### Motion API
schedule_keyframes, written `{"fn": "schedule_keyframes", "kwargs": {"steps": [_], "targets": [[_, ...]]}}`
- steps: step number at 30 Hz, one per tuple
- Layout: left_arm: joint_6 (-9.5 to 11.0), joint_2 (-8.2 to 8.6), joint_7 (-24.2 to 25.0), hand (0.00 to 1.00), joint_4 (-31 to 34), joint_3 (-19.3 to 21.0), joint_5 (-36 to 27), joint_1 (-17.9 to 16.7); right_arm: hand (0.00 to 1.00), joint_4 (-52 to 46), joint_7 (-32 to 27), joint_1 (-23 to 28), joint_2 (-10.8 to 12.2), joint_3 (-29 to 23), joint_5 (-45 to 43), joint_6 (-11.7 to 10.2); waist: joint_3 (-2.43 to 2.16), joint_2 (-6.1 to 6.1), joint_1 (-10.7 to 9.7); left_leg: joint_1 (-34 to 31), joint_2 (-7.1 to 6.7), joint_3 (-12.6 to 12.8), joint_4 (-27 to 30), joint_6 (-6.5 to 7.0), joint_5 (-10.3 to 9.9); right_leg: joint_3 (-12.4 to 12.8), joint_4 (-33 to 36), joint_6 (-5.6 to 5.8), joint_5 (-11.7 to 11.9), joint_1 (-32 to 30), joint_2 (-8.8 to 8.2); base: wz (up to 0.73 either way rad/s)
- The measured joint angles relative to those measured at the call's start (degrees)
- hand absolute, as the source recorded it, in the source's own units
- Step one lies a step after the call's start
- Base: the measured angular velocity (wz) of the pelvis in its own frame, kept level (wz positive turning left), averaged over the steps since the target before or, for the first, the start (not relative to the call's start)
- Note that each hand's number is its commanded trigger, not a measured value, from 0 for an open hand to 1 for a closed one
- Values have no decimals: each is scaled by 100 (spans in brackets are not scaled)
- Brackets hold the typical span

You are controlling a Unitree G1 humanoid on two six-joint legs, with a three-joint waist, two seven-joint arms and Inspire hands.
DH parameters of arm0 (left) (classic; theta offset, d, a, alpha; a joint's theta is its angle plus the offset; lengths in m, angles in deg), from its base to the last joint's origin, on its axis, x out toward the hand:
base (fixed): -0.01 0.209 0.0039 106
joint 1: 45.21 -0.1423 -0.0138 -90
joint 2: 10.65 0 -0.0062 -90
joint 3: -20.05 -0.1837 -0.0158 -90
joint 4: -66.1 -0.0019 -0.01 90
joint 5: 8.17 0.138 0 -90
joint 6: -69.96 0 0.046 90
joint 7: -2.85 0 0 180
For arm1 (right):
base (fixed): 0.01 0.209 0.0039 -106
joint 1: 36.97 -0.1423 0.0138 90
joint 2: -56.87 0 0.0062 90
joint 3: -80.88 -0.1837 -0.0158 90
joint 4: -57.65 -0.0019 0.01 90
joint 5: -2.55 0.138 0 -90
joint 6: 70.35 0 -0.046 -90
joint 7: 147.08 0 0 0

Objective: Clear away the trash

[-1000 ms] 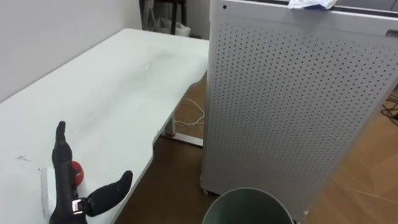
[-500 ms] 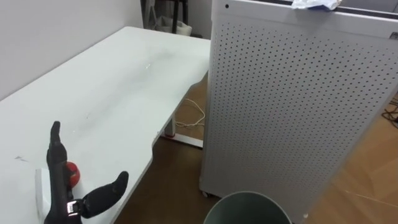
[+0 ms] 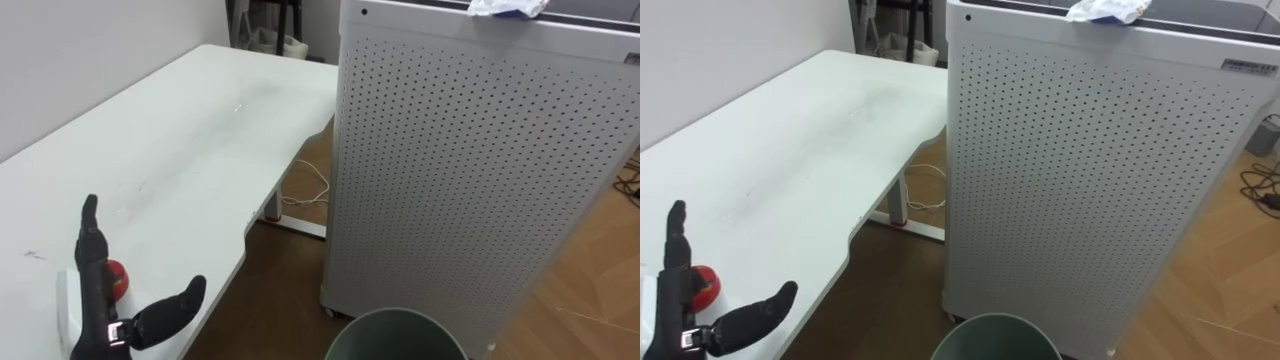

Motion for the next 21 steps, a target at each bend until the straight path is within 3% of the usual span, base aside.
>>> {"fn": "schedule_keyframes", "kwargs": {"steps": [9,21], "targets": [[1,-5,-143,0,633,51,1,-4,100,-5,-50,3,0,-55,-60,-5,2,20,-7,-24,-8,-53,-2,-9,-7,-54,-16,0,0,14,8,2],[2,-6,-241,0,668,149,4,-16,100,-5,-88,81,-2,-156,-55,-11,5,72,7,-22,-8,-80,-22,-14,-9,-98,-15,1,0,12,7,2]]}}
